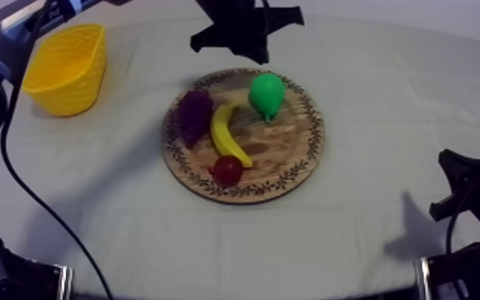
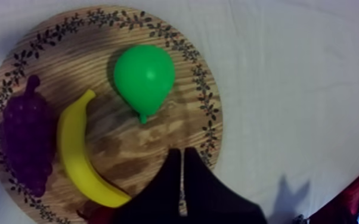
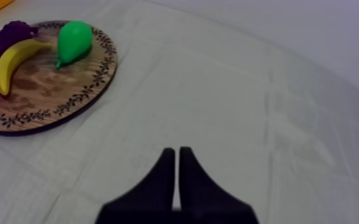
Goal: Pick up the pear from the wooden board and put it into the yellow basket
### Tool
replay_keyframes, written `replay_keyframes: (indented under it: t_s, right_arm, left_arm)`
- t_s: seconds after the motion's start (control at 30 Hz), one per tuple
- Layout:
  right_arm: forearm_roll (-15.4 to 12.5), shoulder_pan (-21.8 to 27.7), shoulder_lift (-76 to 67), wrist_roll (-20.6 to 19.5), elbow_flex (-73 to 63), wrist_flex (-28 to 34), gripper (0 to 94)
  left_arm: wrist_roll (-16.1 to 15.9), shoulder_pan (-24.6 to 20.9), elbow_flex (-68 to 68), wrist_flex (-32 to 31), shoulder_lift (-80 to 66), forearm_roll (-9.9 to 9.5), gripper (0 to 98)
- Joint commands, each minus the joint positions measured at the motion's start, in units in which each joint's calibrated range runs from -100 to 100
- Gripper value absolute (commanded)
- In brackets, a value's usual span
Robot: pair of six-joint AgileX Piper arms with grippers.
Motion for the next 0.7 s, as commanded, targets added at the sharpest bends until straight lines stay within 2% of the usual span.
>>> replay_keyframes:
  t_s: [0.0, 0.17, 0.67]
  right_arm:
    - [0.0, 0.0, 0.0, 0.0, 0.0, 0.0, 0.4]
    - [0.0, 0.0, 0.0, 0.0, 0.0, 0.0, 0.4]
    - [0.0, 0.0, 0.0, 0.0, 0.0, 0.0, 0.4]
  left_arm:
    - [0.1, 0.2, -0.9, 0.0, 0.6, -0.20, 2.1]
    - [0.1, 0.8, -2.4, 0.0, 1.3, -0.63, 14.2]
    - [-0.1, 0.9, -0.1, -1.3, 0.6, -0.52, 64.4]
